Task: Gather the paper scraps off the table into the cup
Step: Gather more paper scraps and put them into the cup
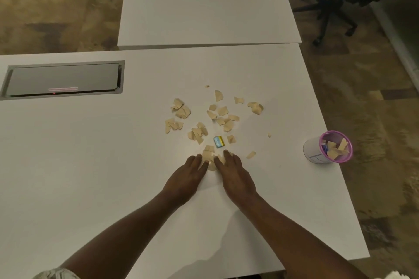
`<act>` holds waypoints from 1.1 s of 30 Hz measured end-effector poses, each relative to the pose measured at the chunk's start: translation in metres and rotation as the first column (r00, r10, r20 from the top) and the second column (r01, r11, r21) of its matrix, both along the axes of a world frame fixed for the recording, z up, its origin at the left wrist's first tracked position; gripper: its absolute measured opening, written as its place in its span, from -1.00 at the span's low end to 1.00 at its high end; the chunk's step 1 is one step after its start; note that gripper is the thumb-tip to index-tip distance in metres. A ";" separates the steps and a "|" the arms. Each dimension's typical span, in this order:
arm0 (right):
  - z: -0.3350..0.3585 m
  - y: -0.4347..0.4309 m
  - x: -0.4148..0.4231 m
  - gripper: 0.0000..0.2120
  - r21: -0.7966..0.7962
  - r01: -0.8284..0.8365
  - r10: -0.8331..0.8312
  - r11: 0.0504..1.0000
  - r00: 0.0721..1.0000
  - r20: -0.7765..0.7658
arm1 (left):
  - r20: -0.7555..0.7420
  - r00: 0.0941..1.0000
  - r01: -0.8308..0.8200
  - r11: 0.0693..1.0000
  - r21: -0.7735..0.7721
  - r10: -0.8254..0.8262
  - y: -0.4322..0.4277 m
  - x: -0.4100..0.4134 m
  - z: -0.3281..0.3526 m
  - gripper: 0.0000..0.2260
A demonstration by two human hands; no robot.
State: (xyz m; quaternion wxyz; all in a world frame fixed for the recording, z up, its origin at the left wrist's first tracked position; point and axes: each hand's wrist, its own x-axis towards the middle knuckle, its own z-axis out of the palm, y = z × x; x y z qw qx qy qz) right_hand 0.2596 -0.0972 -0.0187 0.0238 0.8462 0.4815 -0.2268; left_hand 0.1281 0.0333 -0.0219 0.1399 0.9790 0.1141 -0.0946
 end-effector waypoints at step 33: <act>0.039 -0.045 0.055 -0.90 0.300 0.792 -0.574 0.532 0.598 -0.559 | 0.006 0.819 -0.529 0.760 -0.378 0.573 -0.023 0.050 0.025 -0.87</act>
